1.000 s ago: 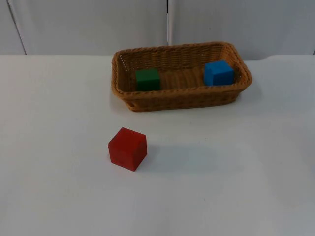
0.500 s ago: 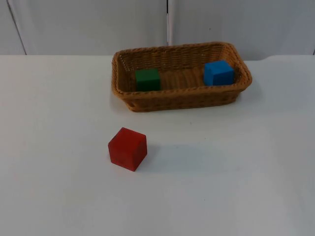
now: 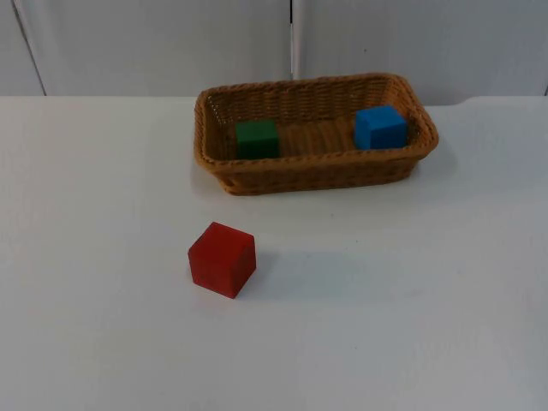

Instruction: Pick up one cube with each hand and place exactly two cubes into the same basket, leaving the remaining cube outside.

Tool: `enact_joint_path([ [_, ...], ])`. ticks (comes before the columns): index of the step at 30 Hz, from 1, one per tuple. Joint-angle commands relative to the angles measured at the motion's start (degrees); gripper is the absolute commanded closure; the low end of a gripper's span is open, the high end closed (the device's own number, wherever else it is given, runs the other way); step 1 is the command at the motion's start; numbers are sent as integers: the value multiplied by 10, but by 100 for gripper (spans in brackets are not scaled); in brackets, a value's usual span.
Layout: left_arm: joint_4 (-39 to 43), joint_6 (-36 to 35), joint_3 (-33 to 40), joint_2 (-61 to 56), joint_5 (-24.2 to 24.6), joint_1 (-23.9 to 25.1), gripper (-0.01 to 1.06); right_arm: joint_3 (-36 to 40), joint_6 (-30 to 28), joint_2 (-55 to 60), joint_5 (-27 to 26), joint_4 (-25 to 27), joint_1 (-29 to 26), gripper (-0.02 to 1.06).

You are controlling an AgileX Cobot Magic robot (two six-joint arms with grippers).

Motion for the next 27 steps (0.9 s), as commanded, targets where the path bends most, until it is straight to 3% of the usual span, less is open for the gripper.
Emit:
enact_joint_path([
  [1, 3, -12, 13, -2, 5, 0, 19, 1, -2, -18, 17, 3, -1, 42],
  [13, 18, -12, 144, -2, -24, 0, 19, 46, -2, -109, 61, 3, -1, 42],
  [23, 16, -12, 149, -2, -33, 0, 19, 58, -4, -146, 80, 6, -1, 42],
  [27, 18, -12, 154, -2, -30, 0, 19, 54, -15, -146, 115, 18, -1, 42],
])
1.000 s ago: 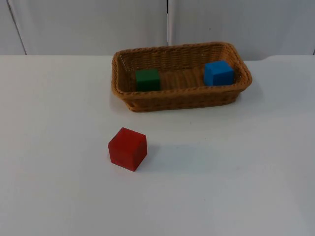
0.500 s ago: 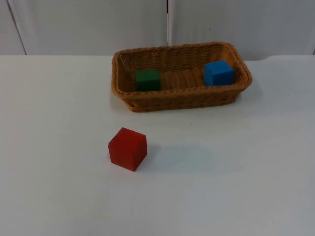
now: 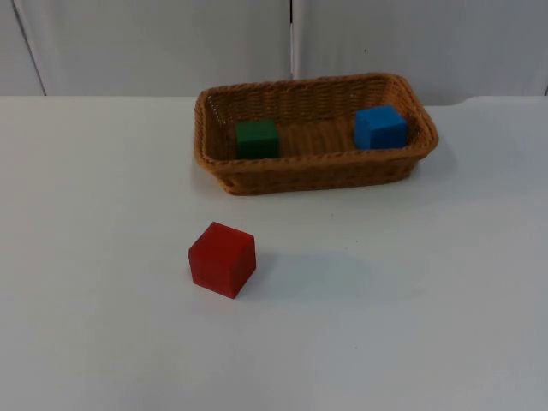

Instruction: Pick up one cube with each hand and place exactly two cubes into the same basket, leaving the remaining cube outside.

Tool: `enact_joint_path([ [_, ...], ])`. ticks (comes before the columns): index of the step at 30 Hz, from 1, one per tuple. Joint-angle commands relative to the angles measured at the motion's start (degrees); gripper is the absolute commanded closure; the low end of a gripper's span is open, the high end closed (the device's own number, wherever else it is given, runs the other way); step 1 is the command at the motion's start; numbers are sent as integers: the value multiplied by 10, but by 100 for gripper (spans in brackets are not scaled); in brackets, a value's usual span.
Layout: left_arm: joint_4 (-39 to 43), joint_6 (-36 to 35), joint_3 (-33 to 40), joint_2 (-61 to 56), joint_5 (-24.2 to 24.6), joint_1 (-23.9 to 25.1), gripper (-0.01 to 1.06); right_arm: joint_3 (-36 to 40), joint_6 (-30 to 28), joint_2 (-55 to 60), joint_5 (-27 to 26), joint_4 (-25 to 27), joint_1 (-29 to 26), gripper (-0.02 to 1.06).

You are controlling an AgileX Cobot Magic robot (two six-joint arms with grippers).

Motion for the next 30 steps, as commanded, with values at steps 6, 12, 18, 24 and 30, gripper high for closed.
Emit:
enact_joint_path([
  [6, 2, -4, 4, -2, -2, 0, 19, 4, -12, -3, 55, 8, -1, 42],
  [12, 2, -4, 4, -2, -2, 0, 19, 11, -7, -3, 63, 0, -1, 42],
  [18, 2, -4, 4, -2, -2, 0, 19, 11, 9, -3, 63, -12, -1, 42],
  [24, 0, -4, 4, -2, -2, 0, 19, 11, 31, -3, 63, -25, -1, 42],
  [30, 0, -4, 4, -2, -2, 0, 19, 11, 32, -3, 61, -28, -1, 42],
])
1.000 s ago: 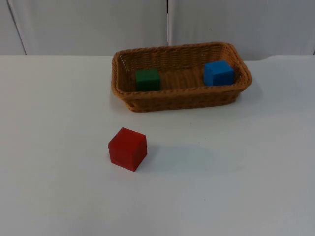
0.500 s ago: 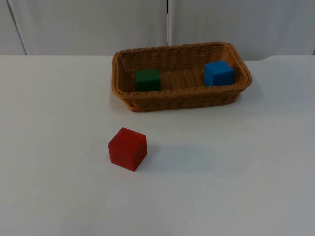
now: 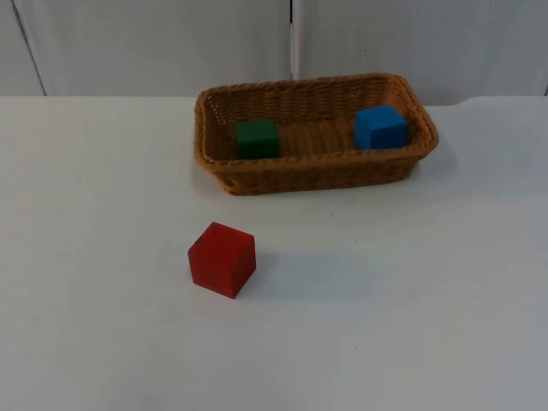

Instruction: Pick up one cube with each hand and place exactly two cubes into the same basket, leaving the remaining cube outside.

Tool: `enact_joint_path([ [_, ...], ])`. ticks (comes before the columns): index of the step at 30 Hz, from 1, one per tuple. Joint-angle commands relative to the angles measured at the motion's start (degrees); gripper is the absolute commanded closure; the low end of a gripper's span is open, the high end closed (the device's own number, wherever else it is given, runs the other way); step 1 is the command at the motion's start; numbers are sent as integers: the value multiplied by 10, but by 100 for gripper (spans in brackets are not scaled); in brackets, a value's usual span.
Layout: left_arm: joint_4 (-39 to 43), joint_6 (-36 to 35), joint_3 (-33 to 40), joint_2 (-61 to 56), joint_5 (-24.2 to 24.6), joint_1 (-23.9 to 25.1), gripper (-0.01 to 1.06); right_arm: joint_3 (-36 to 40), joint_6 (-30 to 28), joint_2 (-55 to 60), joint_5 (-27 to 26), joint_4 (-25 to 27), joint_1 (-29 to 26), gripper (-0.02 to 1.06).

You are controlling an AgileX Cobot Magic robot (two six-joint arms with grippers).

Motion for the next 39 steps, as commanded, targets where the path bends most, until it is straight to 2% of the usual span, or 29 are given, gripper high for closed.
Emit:
enact_joint_path([
  [1, 0, -4, 2, -2, -2, 0, 19, 4, 3, -3, -1, -3, -1, 42],
  [10, 0, -4, 2, -2, -2, 0, 17, 4, -1, -3, -1, 0, -1, 42],
  [13, 0, -4, 2, -2, -2, 0, 13, 4, -1, -3, -1, 0, -1, 42],
  [15, 0, -4, 2, -2, -2, 0, 0, 4, -1, -3, -1, 0, -1, 40],
  [17, 0, -4, 2, -2, -2, 0, 0, 4, -1, -3, -1, 0, -1, 30],
  [18, 0, -4, 2, -2, -2, 0, 0, 4, -1, -3, -1, 0, -1, 30],
  [22, 2, -8, 2, -2, -2, 0, 0, 4, -1, -3, -1, 0, -1, 1],
  [23, 2, -12, 2, -2, -2, 0, 0, 4, -1, -3, -1, 0, -1, -1],
  [39, 5, -26, 2, -2, -2, 0, 0, 4, 1, -3, -2, 5, -1, -1],
])
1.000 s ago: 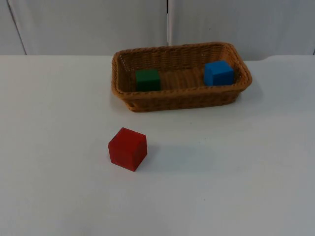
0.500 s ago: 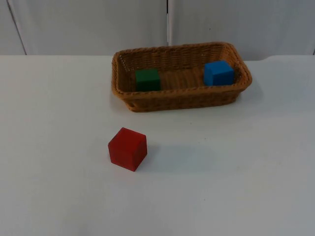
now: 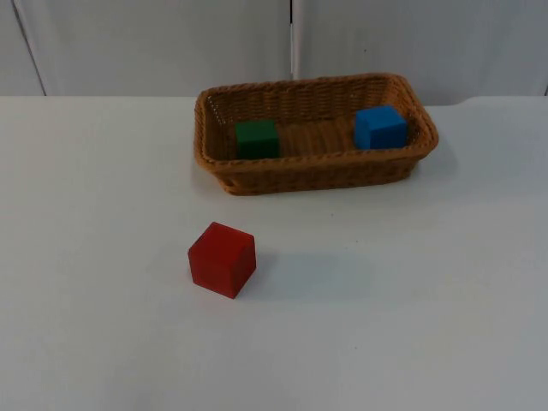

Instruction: Pick up one cube with each hand and place exactly two cubes into the same basket, leaving the remaining cube outside.

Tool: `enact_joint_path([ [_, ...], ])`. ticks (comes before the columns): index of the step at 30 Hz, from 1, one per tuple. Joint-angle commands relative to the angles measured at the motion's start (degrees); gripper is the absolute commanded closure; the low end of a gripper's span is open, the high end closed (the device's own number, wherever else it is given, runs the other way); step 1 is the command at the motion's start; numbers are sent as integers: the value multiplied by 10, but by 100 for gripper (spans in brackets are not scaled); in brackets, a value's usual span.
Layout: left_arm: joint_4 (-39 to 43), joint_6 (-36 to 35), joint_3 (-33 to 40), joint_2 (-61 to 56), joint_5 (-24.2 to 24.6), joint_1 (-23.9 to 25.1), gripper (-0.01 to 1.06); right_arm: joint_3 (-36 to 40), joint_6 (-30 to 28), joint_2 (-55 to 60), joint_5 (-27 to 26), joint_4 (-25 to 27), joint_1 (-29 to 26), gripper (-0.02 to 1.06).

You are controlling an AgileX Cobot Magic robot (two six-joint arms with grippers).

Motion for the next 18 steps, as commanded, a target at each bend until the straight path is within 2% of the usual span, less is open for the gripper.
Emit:
enact_joint_path([
  [1, 1, -5, 2, -2, -2, 0, 0, 4, 1, -3, -2, 1, -1, -1],
  [18, 1, -5, 2, -2, -2, 0, 0, 4, 1, -3, -2, 1, -4, -1],
])
